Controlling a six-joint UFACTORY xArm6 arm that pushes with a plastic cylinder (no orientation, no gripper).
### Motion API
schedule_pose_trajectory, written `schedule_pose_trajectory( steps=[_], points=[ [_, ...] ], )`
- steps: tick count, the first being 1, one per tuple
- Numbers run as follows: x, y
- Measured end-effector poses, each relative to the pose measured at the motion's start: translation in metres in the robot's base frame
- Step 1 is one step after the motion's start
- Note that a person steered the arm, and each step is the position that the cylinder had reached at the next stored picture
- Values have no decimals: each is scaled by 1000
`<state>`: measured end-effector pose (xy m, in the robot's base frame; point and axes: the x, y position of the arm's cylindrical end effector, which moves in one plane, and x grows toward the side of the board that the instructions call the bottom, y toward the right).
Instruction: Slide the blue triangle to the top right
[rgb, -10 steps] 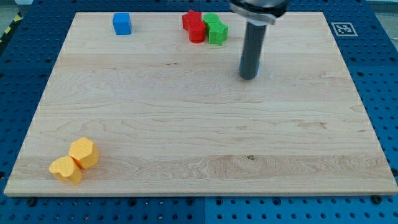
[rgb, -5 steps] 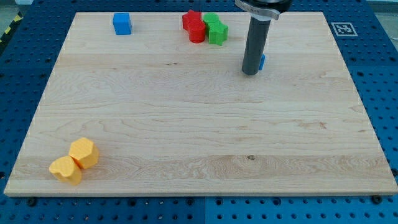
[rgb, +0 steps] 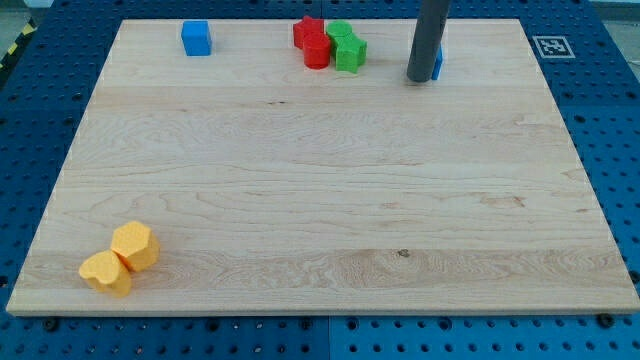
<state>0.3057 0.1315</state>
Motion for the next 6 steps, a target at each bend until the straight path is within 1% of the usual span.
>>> schedule_pose_trajectory(
  steps=[3,4,5,6],
  points=[
    [-58,43],
    [-65,55],
    [-65,40],
    [-75,19]
  ],
)
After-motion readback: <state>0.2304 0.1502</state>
